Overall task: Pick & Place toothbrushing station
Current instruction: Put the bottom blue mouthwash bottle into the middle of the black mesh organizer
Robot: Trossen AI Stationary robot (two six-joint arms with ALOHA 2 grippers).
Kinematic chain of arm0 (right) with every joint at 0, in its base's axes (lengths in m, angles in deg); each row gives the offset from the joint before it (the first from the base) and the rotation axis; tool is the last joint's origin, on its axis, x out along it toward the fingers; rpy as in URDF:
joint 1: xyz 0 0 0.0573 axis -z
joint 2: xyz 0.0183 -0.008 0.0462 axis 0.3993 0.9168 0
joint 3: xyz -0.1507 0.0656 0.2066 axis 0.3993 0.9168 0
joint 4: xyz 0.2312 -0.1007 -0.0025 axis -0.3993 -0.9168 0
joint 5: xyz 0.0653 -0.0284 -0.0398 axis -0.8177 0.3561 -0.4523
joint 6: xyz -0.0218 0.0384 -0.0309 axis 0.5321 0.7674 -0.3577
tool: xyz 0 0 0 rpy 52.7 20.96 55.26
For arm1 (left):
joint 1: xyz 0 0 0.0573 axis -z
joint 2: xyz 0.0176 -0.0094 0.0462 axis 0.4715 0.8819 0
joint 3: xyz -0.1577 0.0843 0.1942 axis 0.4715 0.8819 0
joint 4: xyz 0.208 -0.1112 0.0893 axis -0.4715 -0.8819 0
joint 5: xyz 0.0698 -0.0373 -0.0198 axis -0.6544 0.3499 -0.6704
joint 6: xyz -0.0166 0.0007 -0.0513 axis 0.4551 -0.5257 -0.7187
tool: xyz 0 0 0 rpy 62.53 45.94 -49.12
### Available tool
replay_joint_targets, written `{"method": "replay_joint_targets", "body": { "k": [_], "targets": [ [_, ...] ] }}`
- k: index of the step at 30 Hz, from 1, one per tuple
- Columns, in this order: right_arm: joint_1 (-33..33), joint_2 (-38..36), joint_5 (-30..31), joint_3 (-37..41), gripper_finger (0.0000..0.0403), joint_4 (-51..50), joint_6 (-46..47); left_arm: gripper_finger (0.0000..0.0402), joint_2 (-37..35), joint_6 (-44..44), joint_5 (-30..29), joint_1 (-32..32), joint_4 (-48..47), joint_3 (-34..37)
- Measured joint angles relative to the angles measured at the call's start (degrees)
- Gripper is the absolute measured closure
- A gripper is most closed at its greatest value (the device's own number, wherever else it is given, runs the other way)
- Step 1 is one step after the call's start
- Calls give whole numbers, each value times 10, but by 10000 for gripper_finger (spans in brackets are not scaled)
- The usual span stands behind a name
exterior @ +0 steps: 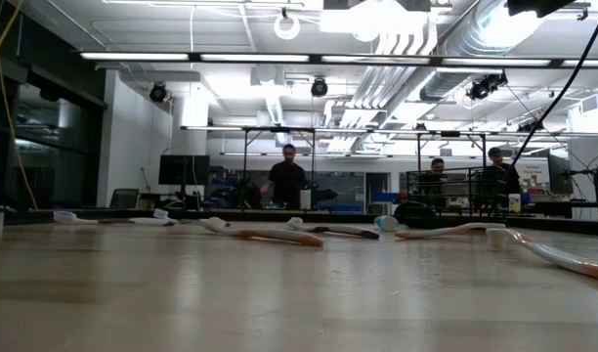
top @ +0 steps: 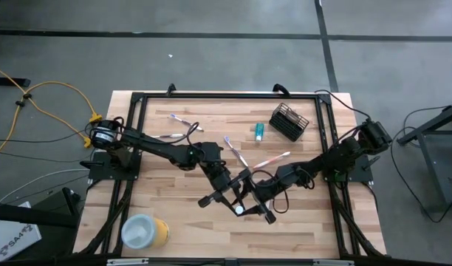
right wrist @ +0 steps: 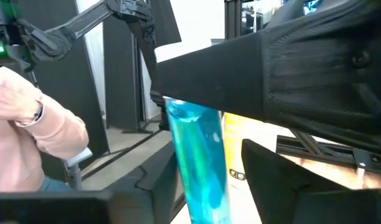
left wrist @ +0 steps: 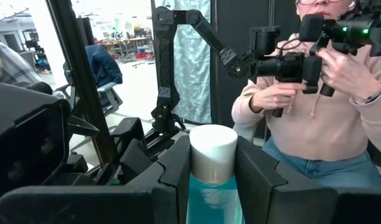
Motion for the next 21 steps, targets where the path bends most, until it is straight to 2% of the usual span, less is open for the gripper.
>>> {"method": "replay_joint_targets", "body": {
  "k": [8, 14, 21],
  "targets": [
    [0, 0, -12, 0, 326, 0, -1, 315, 0, -2, 3, 0, 0, 0],
    [0, 0, -11, 0, 328, 0, 0, 287, 0, -3, 12, 0, 0, 0],
    [0, 0, -3, 0, 333, -1, -1, 292, 0, -4, 13, 0, 2, 0]
  ]
}}
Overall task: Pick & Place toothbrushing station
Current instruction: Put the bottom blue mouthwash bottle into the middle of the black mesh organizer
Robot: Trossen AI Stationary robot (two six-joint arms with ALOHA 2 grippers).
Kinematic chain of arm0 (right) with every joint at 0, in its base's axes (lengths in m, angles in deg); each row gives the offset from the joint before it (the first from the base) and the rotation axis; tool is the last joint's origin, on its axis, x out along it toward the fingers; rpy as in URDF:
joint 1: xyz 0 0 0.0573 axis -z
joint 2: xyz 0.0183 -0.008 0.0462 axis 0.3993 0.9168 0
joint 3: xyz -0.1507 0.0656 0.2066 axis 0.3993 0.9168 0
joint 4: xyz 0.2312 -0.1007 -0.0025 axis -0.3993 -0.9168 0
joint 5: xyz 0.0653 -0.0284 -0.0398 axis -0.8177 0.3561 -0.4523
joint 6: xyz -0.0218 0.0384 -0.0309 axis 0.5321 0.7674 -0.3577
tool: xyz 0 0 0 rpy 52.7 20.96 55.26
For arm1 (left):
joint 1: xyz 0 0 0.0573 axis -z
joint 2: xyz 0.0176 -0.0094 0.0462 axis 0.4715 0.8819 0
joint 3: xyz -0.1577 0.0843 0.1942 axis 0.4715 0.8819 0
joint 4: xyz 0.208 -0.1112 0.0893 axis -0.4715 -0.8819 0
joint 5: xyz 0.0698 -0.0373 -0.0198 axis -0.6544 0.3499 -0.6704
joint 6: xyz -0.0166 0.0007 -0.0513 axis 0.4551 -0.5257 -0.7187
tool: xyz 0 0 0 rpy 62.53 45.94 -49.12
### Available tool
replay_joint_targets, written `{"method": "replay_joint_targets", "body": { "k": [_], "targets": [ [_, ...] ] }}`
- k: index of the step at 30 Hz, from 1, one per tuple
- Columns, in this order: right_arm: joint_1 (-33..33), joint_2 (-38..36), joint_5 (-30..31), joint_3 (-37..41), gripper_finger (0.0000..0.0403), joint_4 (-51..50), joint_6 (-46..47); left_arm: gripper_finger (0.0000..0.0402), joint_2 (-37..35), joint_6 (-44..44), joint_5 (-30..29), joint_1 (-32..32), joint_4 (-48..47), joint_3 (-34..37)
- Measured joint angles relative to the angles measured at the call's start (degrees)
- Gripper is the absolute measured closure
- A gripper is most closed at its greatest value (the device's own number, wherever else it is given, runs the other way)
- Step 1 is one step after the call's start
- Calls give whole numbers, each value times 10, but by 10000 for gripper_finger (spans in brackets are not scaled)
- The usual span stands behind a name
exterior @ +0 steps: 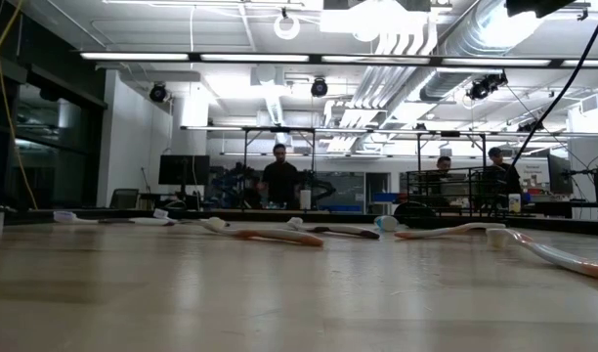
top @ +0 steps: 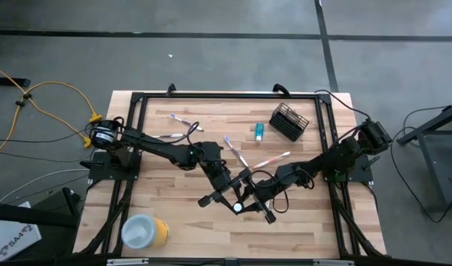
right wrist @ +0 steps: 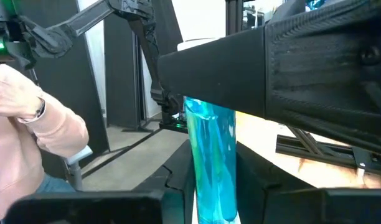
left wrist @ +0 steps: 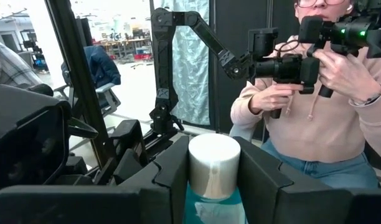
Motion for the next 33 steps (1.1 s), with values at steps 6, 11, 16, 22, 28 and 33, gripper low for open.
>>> {"method": "replay_joint_targets", "body": {
  "k": [6, 11, 16, 22, 28, 33],
  "targets": [
    [0, 0, -2, -1, 334, 5, 4, 292, 0, -30, 0, -1, 25, 0],
    [0, 0, -1, -1, 335, 5, 6, 291, 0, -38, 3, -7, 27, 0],
    [0, 0, 0, -1, 336, -1, -1, 267, 0, -44, 6, -5, 26, 0],
    [0, 0, -2, -1, 336, 1, 0, 224, 0, -37, 6, -3, 26, 0],
    [0, 0, -3, -1, 336, 1, 1, 219, 0, -36, 6, -3, 28, 0],
    [0, 0, -4, 0, 336, -7, 1, 219, 0, -35, 6, -6, 28, 0]
  ]
}}
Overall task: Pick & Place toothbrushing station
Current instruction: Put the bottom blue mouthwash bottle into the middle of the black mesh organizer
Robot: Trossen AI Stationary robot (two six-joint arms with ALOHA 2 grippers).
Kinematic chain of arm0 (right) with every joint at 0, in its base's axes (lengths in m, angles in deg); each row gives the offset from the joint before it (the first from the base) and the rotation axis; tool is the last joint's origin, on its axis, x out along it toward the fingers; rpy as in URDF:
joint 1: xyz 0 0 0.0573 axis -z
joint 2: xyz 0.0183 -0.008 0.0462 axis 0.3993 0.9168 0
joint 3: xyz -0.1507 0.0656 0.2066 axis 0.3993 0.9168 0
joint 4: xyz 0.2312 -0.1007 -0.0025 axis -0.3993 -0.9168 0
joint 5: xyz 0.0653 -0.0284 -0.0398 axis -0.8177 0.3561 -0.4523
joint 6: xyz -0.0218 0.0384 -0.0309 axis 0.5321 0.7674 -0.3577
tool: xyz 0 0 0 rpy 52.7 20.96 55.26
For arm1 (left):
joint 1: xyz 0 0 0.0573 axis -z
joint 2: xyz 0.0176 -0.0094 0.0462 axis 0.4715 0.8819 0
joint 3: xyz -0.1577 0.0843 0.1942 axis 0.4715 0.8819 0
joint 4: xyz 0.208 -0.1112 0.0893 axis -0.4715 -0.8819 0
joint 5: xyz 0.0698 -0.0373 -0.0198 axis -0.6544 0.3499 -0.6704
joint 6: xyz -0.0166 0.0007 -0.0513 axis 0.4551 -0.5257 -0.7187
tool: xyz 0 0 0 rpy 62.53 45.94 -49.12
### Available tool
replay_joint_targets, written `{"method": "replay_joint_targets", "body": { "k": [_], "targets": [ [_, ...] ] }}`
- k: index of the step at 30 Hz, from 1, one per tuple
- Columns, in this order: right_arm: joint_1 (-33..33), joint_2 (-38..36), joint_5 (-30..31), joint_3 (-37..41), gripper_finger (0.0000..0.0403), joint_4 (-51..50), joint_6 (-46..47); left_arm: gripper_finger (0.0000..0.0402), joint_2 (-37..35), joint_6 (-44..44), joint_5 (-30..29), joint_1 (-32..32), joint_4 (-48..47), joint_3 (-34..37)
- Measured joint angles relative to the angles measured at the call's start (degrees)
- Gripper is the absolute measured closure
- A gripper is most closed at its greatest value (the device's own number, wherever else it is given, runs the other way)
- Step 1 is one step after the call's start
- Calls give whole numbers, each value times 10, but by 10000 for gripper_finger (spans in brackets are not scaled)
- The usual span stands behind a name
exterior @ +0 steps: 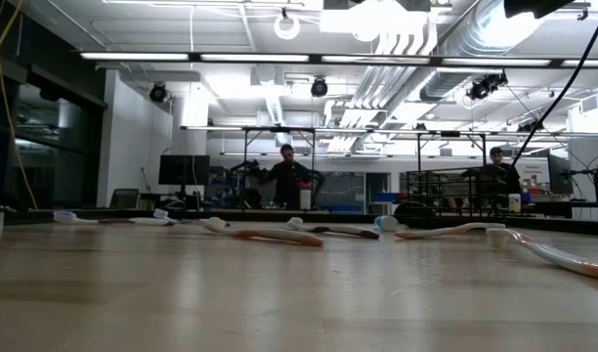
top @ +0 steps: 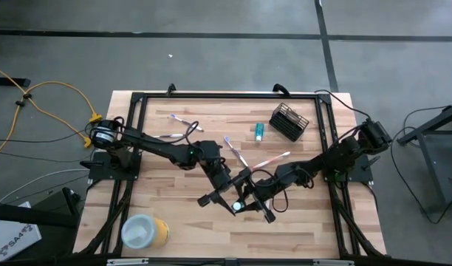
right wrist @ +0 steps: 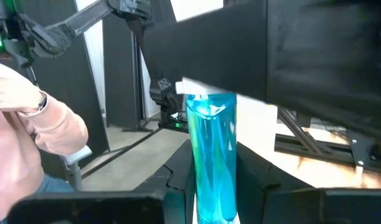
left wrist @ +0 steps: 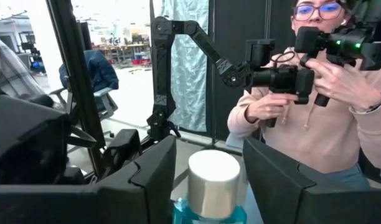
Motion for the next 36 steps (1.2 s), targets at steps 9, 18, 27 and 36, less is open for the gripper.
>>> {"method": "replay_joint_targets", "body": {
  "k": [9, 18, 27, 36],
  "targets": [
    [-18, -11, 58, 1, 336, -27, -6, 219, -6, -20, 2, -16, -1, 0],
    [-57, -54, 147, 0, 336, -85, -35, 219, -23, -26, 16, -23, -13, 0],
    [-94, -69, 231, 0, 336, -102, -35, 218, -26, 2, -25, -25, -63, 0],
    [-140, -87, 348, 1, 336, -110, -51, 218, -26, 1, -32, -34, -70, 0]
  ]
}}
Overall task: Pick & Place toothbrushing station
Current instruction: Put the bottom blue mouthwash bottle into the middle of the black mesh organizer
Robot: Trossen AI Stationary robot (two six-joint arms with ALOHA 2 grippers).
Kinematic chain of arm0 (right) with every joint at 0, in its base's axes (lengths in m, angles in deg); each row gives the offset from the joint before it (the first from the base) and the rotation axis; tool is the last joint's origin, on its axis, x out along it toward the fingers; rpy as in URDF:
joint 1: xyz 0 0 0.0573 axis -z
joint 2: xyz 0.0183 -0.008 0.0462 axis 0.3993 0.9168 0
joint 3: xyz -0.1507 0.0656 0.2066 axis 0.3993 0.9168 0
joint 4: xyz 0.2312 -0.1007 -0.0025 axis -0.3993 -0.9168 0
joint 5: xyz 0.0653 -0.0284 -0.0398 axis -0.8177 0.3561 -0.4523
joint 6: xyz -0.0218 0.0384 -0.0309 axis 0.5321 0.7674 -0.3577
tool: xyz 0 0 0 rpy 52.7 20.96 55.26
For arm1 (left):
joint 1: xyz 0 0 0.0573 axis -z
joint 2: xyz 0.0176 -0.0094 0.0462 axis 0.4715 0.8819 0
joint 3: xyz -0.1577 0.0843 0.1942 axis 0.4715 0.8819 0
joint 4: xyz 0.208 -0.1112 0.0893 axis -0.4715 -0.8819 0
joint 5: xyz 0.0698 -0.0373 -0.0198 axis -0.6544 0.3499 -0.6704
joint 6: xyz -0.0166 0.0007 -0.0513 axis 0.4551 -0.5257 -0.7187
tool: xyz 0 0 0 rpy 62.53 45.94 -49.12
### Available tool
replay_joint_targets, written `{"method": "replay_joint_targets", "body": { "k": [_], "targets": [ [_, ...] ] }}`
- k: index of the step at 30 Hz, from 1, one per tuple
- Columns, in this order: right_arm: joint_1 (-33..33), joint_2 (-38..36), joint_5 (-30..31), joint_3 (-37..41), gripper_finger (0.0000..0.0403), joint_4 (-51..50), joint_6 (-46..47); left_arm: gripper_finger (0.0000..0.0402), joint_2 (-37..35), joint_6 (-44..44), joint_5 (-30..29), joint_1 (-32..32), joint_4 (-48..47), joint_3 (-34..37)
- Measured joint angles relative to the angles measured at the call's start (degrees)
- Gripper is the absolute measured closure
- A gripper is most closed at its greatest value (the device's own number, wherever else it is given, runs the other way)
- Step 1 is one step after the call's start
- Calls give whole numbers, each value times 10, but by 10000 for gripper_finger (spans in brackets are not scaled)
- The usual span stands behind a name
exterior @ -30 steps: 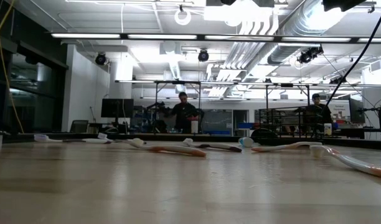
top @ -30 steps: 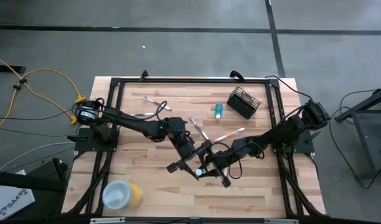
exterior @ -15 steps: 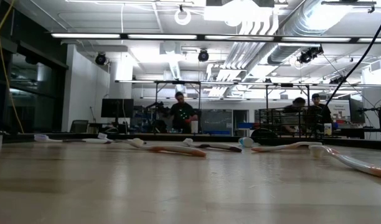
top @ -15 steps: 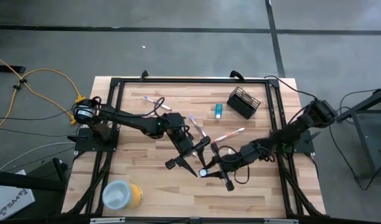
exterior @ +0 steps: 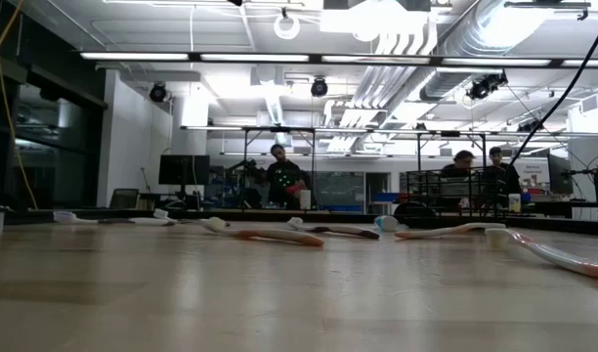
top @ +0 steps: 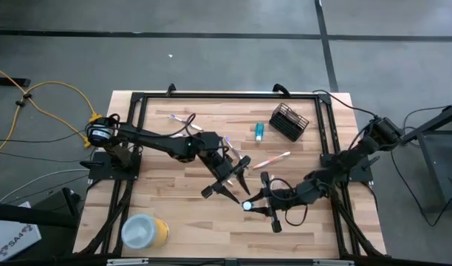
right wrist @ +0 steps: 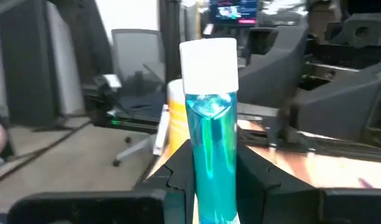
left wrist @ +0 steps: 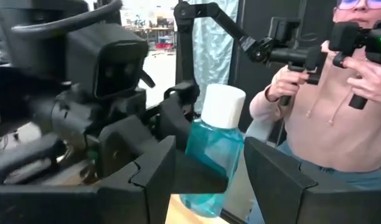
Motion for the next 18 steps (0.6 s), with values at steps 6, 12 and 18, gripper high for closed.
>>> {"method": "replay_joint_targets", "body": {
  "k": [6, 12, 18],
  "targets": [
    [-23, -20, 80, 0, 336, 5, -27, 218, 0, -1, -12, 0, 1, 0],
    [-24, -22, 114, 0, 336, 9, -29, 218, 0, -1, -48, 0, -1, 0],
    [-24, -22, 127, 0, 336, 35, -48, 218, 0, 4, -68, 1, -16, 0]
  ]
}}
